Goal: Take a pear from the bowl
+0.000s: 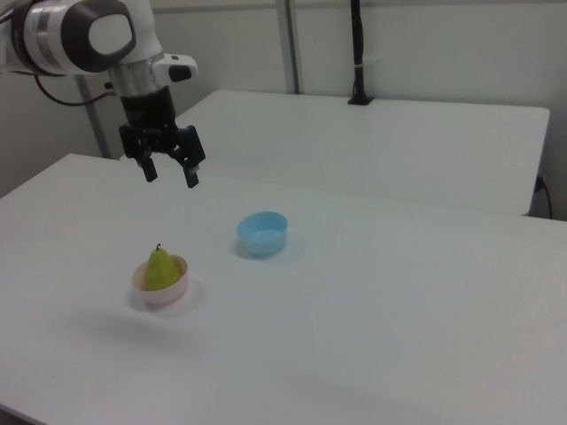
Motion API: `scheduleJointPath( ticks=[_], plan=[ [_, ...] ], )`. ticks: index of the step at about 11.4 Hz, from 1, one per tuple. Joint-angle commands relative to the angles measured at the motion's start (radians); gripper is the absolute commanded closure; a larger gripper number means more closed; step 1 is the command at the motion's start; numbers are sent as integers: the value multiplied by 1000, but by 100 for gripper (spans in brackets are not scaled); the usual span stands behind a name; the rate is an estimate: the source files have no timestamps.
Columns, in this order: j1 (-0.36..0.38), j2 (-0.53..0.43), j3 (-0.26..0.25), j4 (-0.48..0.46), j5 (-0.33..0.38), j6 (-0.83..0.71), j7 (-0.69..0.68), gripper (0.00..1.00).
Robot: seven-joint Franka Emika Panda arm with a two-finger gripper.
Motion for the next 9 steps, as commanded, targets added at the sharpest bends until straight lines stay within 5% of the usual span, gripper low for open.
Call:
scheduleJointPath(
  ticks=[1, 4, 9],
  plan=[
    [3, -19, -2, -16, 21, -18, -12, 0],
    [16, -14, 15, -14, 23, -15, -9, 0],
    [145, -2, 17, -26, 24, -9, -9, 0]
  ],
)
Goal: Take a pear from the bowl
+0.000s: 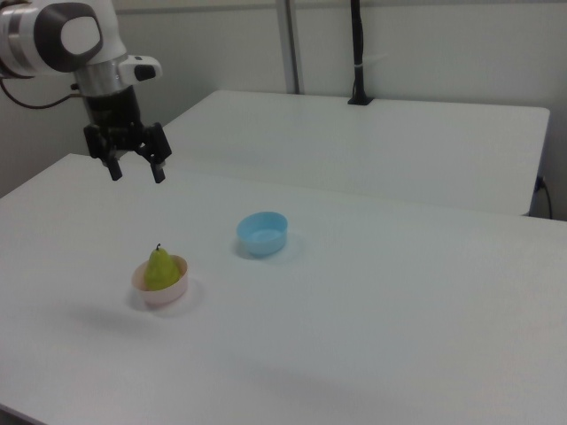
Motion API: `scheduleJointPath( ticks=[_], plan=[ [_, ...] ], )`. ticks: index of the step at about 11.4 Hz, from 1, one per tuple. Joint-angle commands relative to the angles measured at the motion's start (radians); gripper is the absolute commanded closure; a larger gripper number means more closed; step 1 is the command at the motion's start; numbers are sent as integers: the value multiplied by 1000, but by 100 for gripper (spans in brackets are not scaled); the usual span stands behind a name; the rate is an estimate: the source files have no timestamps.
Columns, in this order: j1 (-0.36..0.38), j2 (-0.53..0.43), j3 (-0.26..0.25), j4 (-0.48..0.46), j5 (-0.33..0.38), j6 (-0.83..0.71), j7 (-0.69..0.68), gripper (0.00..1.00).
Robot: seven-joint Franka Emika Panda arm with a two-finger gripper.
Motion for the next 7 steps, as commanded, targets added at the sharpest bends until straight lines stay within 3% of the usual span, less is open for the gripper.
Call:
scheduleJointPath(
  ticks=[1, 7],
  plan=[
    [62, 12, -9, -28, 35, 1, -20, 0],
    [98, 156, -9, -113, 33, 155, -26, 0]
  ],
)
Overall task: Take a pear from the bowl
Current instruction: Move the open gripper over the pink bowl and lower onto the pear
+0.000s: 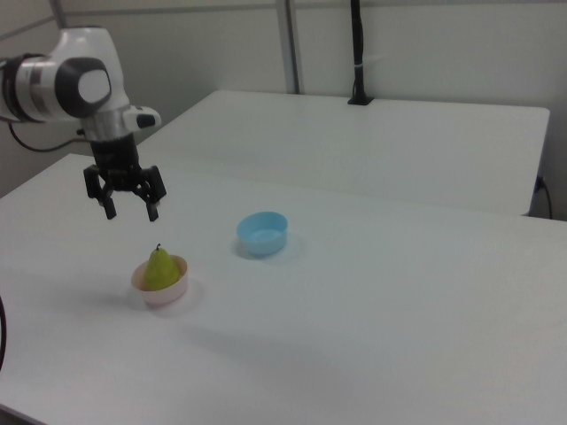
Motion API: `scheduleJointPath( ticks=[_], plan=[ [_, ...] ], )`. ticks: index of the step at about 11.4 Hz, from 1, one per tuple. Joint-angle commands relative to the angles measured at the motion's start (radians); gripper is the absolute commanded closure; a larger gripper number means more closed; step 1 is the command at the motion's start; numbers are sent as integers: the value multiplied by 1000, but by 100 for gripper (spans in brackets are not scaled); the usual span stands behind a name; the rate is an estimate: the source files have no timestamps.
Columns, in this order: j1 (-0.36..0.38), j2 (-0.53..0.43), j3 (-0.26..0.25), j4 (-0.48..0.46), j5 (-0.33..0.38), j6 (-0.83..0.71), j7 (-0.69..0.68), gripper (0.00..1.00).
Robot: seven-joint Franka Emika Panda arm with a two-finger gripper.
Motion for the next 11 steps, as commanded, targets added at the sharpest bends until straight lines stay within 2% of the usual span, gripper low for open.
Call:
scheduleJointPath(
  ticks=[1, 3, 5, 8, 11],
  plan=[
    [12, 72, -10, -50, 7, 103, -24, 0],
    [12, 125, -11, -54, 1, 142, -24, 1],
    [14, 168, -10, -54, -14, 169, -24, 9],
    [24, 215, -11, -54, -28, 202, -22, 10],
    [23, 236, -11, -54, -48, 208, -22, 21]
  ],
)
